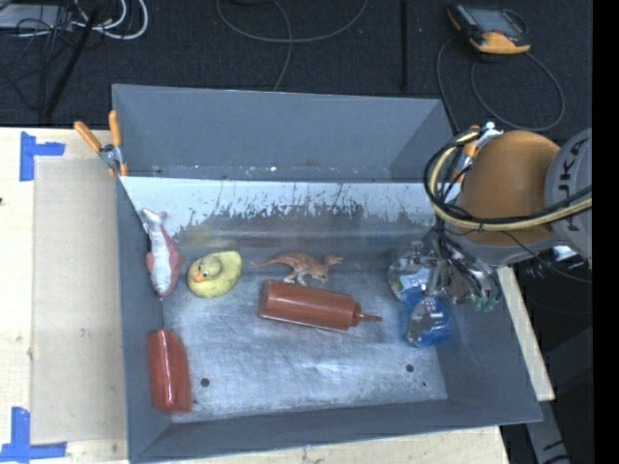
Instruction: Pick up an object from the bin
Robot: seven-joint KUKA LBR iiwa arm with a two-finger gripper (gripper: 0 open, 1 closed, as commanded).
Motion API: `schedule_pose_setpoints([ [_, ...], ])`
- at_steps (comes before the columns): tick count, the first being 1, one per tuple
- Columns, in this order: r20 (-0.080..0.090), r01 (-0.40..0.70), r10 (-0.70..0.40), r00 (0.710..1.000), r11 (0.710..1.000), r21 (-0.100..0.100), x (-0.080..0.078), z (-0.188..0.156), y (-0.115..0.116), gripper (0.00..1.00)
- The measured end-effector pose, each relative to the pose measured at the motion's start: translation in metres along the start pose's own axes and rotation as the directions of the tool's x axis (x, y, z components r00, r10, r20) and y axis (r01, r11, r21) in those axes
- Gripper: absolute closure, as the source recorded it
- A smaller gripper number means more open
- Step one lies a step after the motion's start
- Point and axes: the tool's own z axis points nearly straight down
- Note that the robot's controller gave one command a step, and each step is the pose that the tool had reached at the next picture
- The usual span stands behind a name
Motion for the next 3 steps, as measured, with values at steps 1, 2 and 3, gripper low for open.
schedule_pose_setpoints([
  [1,0.000,0.001,-0.001,1.000,1.000,0.000,0.0000,0.0000,0.0000,1.00],
  [2,0.000,0.002,-0.002,1.000,1.000,0.000,0.0000,0.0000,0.0000,0.00],
  [3,0.000,0.002,-0.002,1.000,1.000,0.000,0.0000,0.0000,-0.0001,1.00],
])
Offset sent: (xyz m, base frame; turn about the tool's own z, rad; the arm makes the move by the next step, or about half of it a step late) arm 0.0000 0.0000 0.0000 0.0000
